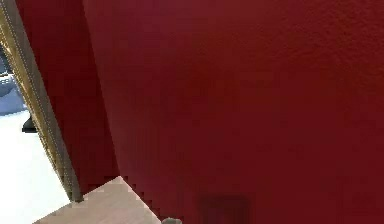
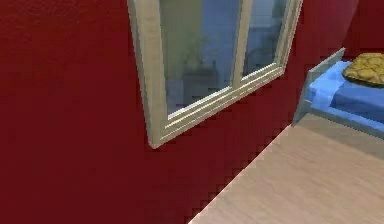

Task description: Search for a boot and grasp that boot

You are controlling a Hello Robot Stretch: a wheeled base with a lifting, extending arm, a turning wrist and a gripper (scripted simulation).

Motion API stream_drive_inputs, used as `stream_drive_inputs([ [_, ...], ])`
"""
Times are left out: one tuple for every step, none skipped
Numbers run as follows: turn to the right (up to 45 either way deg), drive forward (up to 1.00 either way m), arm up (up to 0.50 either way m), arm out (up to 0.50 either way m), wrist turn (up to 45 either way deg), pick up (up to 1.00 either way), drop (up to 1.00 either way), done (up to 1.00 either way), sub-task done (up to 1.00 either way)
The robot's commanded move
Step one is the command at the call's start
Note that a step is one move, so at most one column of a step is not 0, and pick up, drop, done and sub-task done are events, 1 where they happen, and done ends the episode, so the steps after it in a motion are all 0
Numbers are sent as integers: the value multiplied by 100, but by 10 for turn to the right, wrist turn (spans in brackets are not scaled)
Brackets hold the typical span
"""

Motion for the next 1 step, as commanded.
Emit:
stream_drive_inputs([
  [-450,0,0,0,0,0,0,0,0],
])
